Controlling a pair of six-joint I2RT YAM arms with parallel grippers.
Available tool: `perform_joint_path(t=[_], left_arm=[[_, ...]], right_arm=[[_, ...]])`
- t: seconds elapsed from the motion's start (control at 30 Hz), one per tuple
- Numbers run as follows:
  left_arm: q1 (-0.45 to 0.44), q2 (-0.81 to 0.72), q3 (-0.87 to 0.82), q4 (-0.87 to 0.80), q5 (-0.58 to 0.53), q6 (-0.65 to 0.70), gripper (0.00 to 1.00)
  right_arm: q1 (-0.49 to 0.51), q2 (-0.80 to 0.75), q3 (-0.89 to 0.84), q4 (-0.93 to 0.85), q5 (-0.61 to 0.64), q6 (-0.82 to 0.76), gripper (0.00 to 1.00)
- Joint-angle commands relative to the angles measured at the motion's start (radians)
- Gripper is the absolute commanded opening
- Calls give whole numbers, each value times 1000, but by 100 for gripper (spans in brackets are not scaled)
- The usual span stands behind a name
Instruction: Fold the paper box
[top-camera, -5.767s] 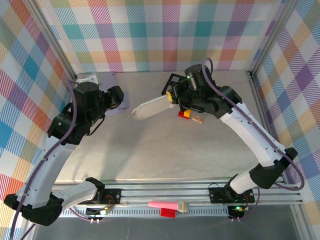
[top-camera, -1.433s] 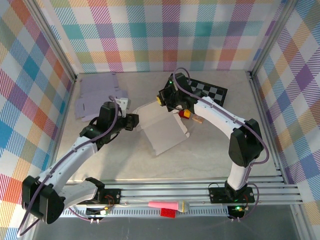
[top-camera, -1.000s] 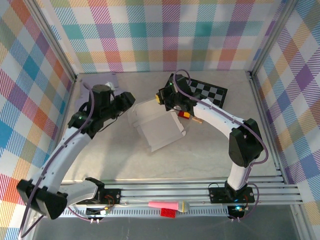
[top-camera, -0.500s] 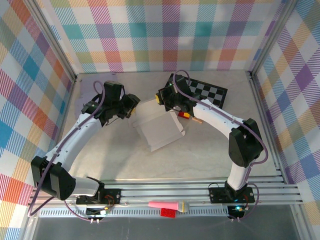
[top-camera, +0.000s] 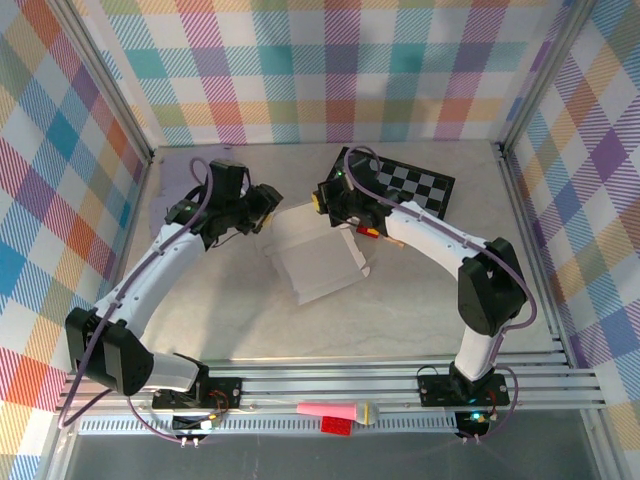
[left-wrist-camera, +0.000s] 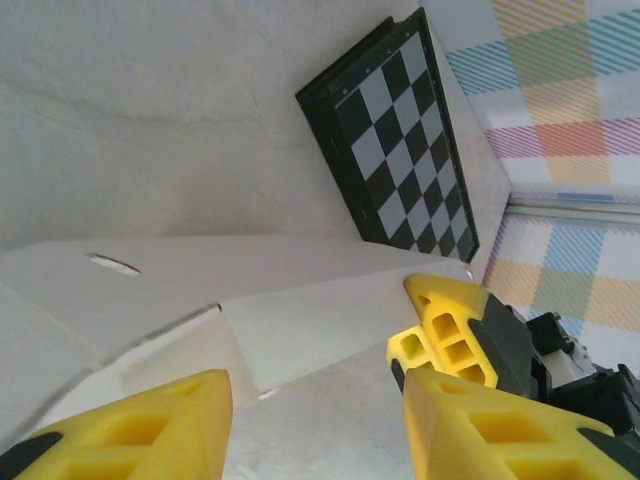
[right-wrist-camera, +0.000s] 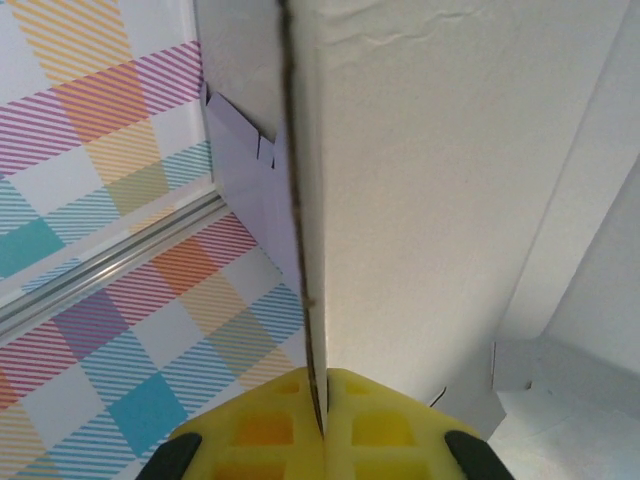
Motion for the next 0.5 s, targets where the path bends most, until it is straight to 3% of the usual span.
perform_joint_path(t=[0.0, 0.2, 0.47], left_arm=[[93, -95, -10, -54, -4, 86, 49], [248, -170, -107, -84, 12, 166, 48], [272, -212, -241, -63, -23, 289, 44]], right_arm=[[13, -59, -33, 18, 37, 42, 0], [30, -51, -108, 147, 28, -13, 0], [50, -36, -234, 444, 45, -120, 0]])
